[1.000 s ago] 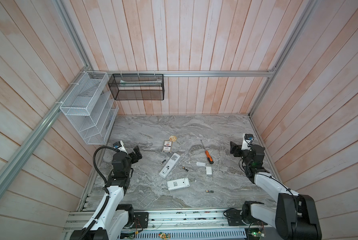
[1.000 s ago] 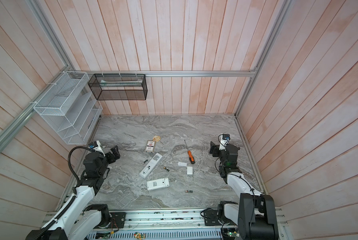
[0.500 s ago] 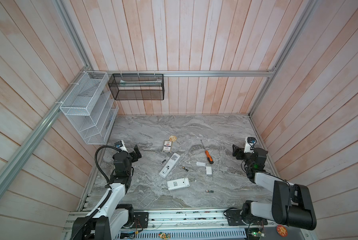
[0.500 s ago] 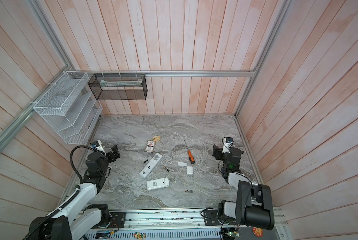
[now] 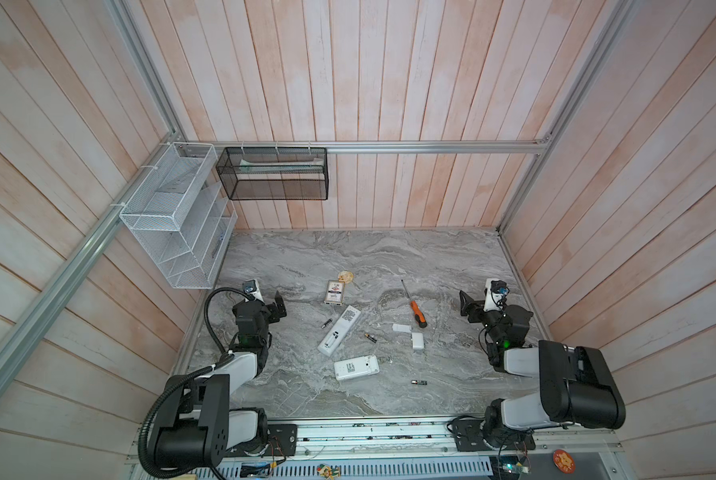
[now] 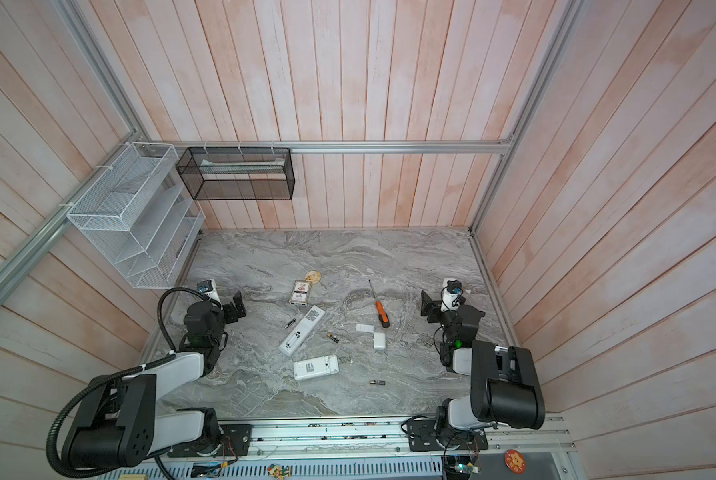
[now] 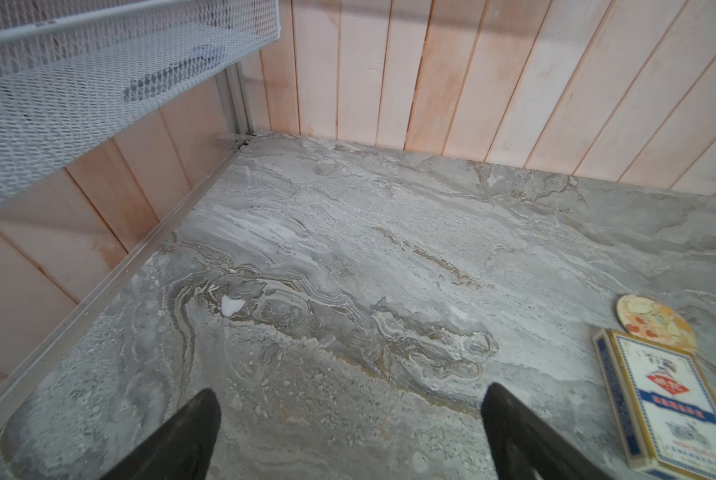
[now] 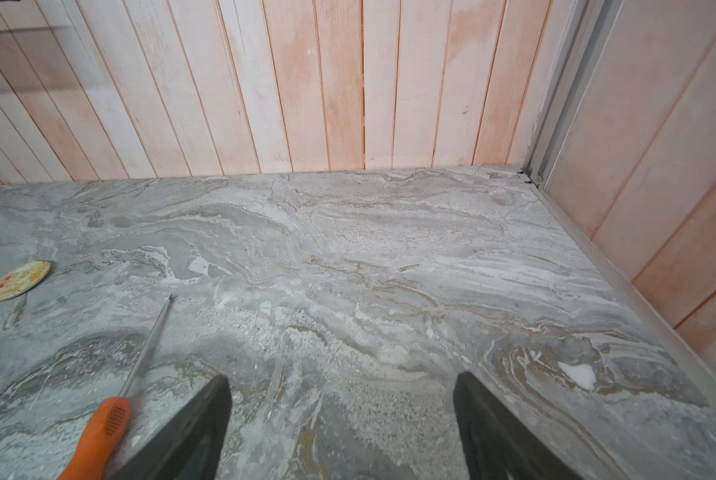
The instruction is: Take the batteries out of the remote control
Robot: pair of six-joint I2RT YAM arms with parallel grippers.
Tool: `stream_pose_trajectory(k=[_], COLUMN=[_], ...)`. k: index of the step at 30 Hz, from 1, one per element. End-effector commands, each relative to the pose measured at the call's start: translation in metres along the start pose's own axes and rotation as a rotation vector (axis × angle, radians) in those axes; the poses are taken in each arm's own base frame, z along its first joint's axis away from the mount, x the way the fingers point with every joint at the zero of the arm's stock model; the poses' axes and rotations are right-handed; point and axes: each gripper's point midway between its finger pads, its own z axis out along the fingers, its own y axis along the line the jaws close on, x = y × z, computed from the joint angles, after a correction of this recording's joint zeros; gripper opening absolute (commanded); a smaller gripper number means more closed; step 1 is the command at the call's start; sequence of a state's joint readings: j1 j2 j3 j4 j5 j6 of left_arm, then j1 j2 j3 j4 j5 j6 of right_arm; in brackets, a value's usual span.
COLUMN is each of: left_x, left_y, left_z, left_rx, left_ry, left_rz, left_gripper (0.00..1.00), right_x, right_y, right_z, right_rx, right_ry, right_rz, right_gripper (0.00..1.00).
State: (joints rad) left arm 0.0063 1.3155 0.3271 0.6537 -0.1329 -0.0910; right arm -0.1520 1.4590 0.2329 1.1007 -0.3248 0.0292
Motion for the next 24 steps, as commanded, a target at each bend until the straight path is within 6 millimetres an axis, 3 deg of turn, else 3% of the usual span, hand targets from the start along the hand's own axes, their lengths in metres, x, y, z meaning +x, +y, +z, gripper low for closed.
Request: stream_pose_trajectory(k=[1,6,12,16,24], left_x=[-0.026,-0.028,-0.014,-0.013,-0.013], left_y=[-0.013,-0.025,-0.031,-0.03,-0.028], left_z=[0.007,0.018,0.014,0.012,0.015], left_rx=[0.066,0.124,0.194,0.197,0.182], left_ry=[-0.107,-0.13,-0.16,-0.17,-0.165], left_rz=[0.037,0.072,0.081,0.08,0.072], left_gripper=[1.0,1.0,1.0,1.0,1.0], right_x=[-0.019,-0.014,-0.013,-0.012,-0.01], right_y=[0.006,0.006,0.007,0.005,-0.006], right_z=[-0.006,-0.006,-0.001,0.003,0.009], right_rx=[-0.024,-0.025,-0.034,-0.012,0.1], right_ry=[-0.103,-0.102,-0.091,-0.078,-0.055], right_rz=[-0.042,-0.041,-0.04,-0.044,-0.037], right_gripper=[0.85,0.86,0.89,0.98,0.98])
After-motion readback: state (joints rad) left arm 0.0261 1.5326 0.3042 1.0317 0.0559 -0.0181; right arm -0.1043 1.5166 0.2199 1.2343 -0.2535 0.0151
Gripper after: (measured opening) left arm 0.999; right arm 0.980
